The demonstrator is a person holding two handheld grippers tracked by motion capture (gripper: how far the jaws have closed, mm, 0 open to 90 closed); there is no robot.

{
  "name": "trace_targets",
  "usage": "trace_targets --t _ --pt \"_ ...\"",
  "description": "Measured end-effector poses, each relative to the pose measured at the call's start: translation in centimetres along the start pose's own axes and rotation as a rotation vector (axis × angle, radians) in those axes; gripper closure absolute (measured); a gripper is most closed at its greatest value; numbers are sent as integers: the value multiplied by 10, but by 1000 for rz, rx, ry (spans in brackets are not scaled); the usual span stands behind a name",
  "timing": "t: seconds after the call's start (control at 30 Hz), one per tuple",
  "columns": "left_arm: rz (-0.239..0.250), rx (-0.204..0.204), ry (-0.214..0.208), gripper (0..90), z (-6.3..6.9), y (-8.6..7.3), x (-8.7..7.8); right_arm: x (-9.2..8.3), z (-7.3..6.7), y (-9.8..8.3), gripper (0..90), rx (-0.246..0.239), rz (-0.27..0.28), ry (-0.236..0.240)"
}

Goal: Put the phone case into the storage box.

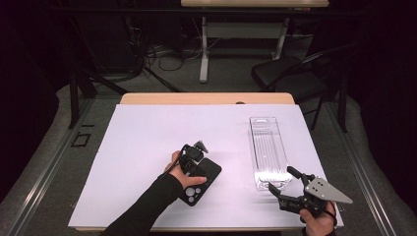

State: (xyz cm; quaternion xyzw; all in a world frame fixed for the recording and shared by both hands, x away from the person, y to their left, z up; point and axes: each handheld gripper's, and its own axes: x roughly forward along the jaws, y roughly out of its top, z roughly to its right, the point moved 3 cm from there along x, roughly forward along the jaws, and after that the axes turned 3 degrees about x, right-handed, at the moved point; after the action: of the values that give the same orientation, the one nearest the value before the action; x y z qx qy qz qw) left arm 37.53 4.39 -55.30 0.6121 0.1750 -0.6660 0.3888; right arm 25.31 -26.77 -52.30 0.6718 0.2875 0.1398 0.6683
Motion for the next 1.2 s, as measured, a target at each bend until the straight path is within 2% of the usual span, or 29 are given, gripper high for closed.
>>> trace_targets --t 0.3,0.53,0.73,0.97,1.2 --pt "-5 -14 11 116 1 0 4 0 -1 0 141 4 -1 5" --pt "-25 -2 22 116 5 0 8 1 -1 -1 141 5 -1 6" --pt "-31 13 51 109 7 0 10 0 -1 0 141 4 0 9" --pt "-43 13 61 102 9 1 12 1 -1 -1 140 11 -7 13" --pt "-74 34 106 104 12 2 14 1 -1 -1 141 6 -5 16"
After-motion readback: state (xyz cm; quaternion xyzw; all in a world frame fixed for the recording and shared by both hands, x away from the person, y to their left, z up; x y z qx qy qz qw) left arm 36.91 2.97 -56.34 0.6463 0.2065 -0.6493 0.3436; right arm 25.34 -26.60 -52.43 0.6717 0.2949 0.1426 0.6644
